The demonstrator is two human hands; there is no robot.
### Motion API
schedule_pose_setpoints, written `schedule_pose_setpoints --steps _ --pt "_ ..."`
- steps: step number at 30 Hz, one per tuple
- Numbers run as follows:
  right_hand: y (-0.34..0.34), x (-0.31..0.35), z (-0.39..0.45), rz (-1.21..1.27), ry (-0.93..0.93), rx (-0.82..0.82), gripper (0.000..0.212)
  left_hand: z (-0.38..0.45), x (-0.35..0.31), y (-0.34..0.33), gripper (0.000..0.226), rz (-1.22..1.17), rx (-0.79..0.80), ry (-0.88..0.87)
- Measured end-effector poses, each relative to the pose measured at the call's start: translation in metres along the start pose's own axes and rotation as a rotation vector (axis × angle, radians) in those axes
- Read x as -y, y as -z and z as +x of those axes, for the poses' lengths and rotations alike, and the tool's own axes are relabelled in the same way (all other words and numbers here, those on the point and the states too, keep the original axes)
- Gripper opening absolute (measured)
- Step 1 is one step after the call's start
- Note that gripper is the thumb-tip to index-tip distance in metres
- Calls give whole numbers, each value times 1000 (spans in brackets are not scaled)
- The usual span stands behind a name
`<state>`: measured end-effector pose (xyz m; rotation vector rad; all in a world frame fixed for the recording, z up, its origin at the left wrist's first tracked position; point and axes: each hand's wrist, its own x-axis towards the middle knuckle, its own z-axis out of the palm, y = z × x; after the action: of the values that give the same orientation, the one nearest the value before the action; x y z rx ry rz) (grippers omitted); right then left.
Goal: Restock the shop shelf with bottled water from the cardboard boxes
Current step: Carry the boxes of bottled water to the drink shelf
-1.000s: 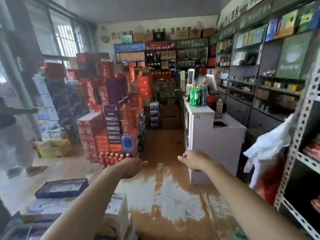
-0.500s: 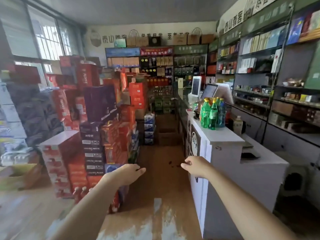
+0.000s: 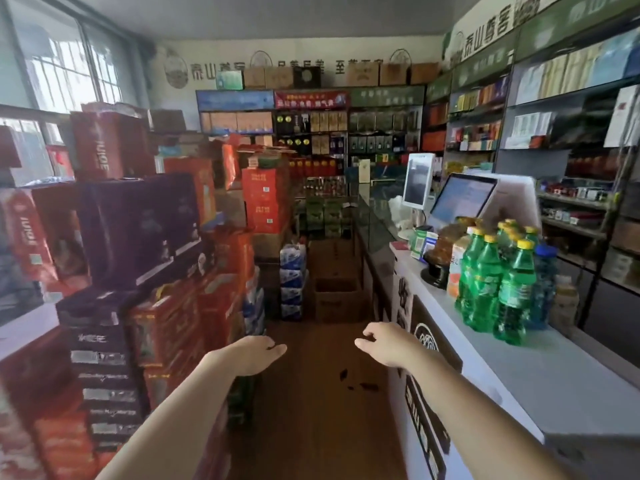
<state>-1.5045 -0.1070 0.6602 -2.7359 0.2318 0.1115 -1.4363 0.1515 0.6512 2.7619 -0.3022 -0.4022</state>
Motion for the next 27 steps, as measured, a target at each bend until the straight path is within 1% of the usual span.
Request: schedule_pose_setpoints --steps 4,8,10,12,15,17,20,24,27 --pt "27 -3 137 2 -20 2 55 124 -12 45 51 7 -7 10" --pt "33 -7 272 3 -36 18 55 247 -16 78 50 -33 -21 1" --pt "26 -14 342 -1 -51 12 54 316 -13 84 50 -50 0 -8" --pt "17 -20 411 12 -62 29 56 391 -7 89 55 -29 43 -25" --pt "14 -29 514 92 -100 47 59 507 -9 106 58 -7 114 -47" --pt "22 -36 581 137 -144 40 59 580 -15 121 58 13 146 -57" --pt "42 -47 677 174 -194 29 58 689 -21 146 55 46 145 -65" --pt "67 -72 806 152 -214 30 56 831 -37 168 55 46 166 -83" --pt "74 -96 904 126 -210 46 57 933 -51 170 54 52 172 -118"
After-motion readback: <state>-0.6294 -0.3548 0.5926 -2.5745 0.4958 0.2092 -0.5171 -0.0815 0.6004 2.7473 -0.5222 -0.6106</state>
